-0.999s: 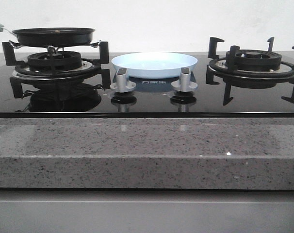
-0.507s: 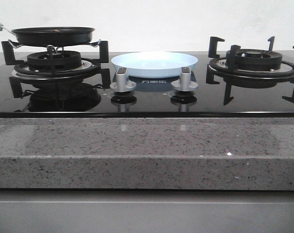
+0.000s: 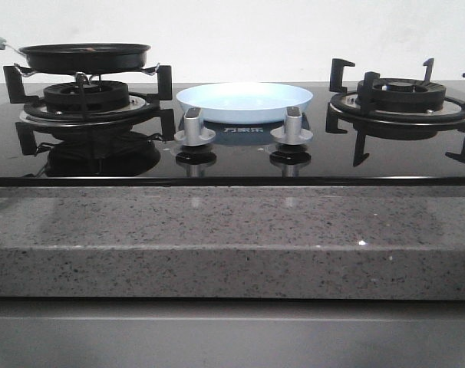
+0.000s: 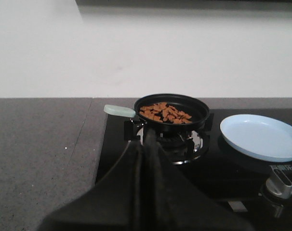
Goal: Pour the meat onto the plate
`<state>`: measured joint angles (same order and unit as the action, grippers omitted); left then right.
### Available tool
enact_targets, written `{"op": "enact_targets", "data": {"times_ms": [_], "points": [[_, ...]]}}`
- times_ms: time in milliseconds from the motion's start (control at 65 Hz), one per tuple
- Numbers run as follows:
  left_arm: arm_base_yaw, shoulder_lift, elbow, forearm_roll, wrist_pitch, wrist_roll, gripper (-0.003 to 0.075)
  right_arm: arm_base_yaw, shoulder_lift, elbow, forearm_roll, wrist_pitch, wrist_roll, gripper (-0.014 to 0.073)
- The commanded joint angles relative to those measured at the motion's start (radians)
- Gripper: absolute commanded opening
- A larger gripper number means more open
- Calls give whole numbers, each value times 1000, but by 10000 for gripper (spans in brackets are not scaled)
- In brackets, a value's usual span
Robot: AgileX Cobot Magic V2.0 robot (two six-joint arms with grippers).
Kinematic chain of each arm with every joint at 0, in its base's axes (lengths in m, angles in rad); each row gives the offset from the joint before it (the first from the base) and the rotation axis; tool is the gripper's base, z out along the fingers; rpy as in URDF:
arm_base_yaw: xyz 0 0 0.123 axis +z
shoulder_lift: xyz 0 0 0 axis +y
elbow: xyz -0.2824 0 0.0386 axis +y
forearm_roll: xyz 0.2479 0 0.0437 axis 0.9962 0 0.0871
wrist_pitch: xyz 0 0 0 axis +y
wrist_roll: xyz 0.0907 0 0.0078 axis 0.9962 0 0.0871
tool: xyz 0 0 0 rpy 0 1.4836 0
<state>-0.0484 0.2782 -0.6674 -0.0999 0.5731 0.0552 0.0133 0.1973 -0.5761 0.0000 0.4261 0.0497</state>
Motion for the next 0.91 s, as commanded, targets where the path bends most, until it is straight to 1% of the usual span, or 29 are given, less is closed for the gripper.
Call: {"op": "enact_targets", "data": {"times_ms": [0, 200, 492, 523, 554, 584, 600, 615, 646, 661, 723, 738, 769, 800, 846, 892], "points": [[0, 73, -80, -10, -14, -9, -20, -5, 82, -82, -16, 2, -4, -120], [0, 123, -77, -16, -14, -9, -20, -5, 160, -91, -16, 16, -4, -120], [0, 126, -28, -16, -29, -9, -20, -3, 213, -91, -13, 54, -4, -116], [0, 126, -27, -16, -29, -9, -18, -2, 217, -91, -11, 64, -4, -108], [0, 126, -28, -16, -29, -9, -4, -1, 219, -91, -11, 73, -4, -82], [0, 126, -28, -16, -29, -9, 18, 0, 224, -91, -10, 81, -4, -47], [0, 126, -28, -16, -29, -9, 43, 0, 224, -91, -10, 88, -4, -25], [0, 126, -28, -16, -29, -9, 64, 1, 227, -91, -10, 92, -4, 12], [0, 129, -28, -16, -29, -9, 125, 5, 230, -91, -9, 102, -4, 71], [0, 129, -28, -16, -29, -9, 170, 8, 233, -91, -9, 106, -4, 120], [0, 136, -28, -16, -29, -9, 304, 21, 242, -91, -8, 118, -4, 277], [0, 142, -28, -16, -29, -9, 353, 24, 245, -91, -6, 124, -4, 324], [0, 147, -28, -16, -29, -9, 411, 33, 251, -91, 0, 134, -4, 377], [0, 157, -28, -16, -27, -9, 467, 40, 260, -92, 0, 147, -4, 415], [0, 175, -37, -16, -17, -2, 511, 56, 277, -98, 9, 167, -4, 443], [0, 194, -52, -16, -6, -1, 517, 74, 302, -112, 11, 194, -4, 435]]}}
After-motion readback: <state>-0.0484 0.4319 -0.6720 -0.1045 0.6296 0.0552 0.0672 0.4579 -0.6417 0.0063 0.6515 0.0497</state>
